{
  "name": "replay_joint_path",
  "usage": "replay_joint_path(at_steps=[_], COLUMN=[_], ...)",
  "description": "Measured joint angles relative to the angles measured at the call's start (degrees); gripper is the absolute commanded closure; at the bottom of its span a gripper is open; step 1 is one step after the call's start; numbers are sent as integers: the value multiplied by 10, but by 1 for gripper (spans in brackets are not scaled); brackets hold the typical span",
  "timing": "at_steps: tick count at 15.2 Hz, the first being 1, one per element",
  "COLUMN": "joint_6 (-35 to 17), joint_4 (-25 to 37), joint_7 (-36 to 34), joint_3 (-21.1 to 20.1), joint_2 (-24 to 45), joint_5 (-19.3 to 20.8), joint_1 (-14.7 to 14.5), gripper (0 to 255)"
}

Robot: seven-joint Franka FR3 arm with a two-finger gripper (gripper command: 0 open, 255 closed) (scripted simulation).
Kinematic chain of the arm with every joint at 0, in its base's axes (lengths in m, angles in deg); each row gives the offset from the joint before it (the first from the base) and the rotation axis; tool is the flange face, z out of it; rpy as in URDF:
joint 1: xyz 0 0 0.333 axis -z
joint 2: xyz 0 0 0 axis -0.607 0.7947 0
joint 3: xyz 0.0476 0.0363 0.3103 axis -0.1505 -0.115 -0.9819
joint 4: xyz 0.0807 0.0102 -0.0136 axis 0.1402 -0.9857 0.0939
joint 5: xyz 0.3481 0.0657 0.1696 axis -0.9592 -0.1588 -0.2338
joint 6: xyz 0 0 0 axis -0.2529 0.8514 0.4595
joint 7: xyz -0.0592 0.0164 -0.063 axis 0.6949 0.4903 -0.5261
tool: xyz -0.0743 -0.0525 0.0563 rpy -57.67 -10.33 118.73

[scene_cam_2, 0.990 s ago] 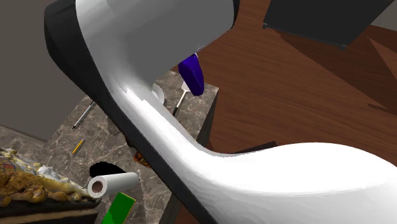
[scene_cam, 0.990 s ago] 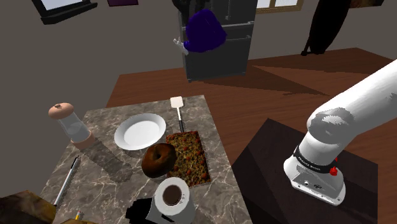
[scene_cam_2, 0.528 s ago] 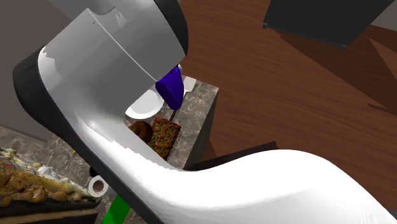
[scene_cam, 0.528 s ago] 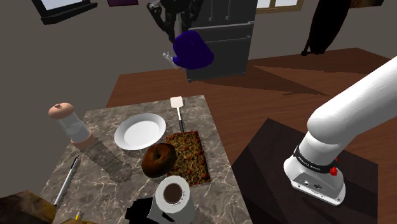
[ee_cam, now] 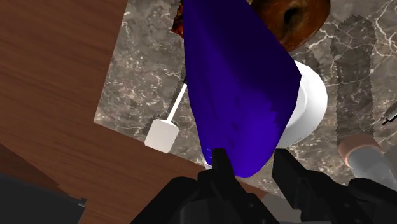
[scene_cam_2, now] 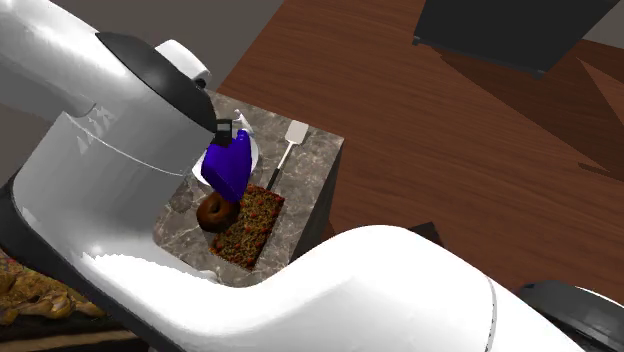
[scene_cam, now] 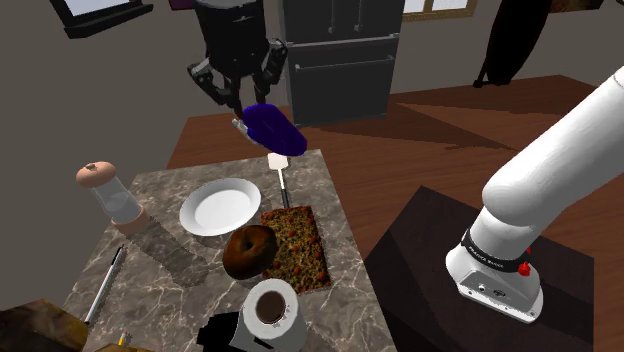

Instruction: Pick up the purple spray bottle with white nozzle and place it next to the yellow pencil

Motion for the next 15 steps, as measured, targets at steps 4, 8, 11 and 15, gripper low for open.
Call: replay_joint_path(at_steps=[4,8,11,15], joint_6=[-2,25,58,82], joint_4=[23,56,101,162], joint_7=[-93,-223,-296,-351], joint_3=[-98,-164,-136,-87], joint_2=[83,230,325,415], joint_5=[71,210,294,365], joint_1=[14,-42,-151,-272], gripper=[255,255,255,255])
